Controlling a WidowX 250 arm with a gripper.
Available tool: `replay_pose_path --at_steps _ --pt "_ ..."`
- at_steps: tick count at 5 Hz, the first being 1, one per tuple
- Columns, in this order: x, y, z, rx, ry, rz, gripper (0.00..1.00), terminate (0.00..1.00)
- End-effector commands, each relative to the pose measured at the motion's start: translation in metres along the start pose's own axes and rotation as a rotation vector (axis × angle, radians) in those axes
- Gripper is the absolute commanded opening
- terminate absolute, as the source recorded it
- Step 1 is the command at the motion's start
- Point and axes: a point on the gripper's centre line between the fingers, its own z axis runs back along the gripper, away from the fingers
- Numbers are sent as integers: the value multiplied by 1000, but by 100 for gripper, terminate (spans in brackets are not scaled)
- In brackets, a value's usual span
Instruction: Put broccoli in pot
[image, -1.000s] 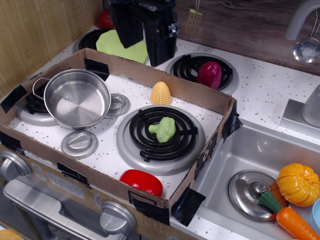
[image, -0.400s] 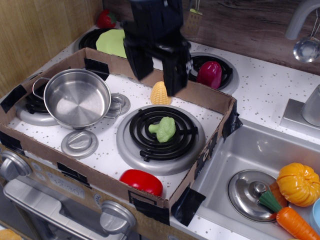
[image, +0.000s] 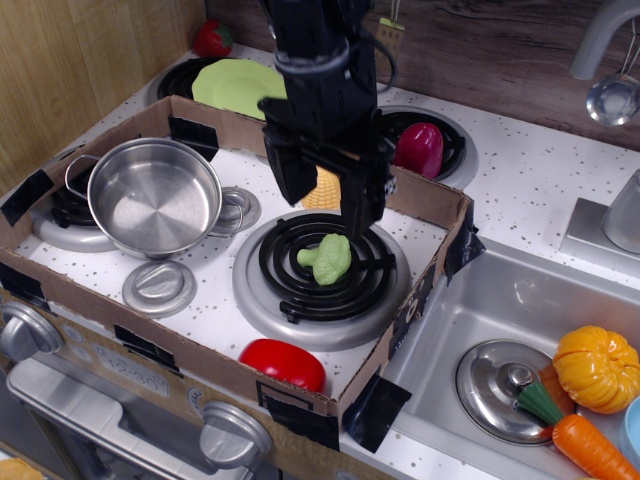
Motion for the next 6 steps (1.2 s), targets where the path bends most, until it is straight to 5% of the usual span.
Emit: replay_pose_path --at_steps 1,5,6 --pt "5 6 -9 17 -30 23 100 0" --pt "13 23 -54 -24 -56 -64 100 0" --pt "9 21 -49 -16 -50 -34 0 0"
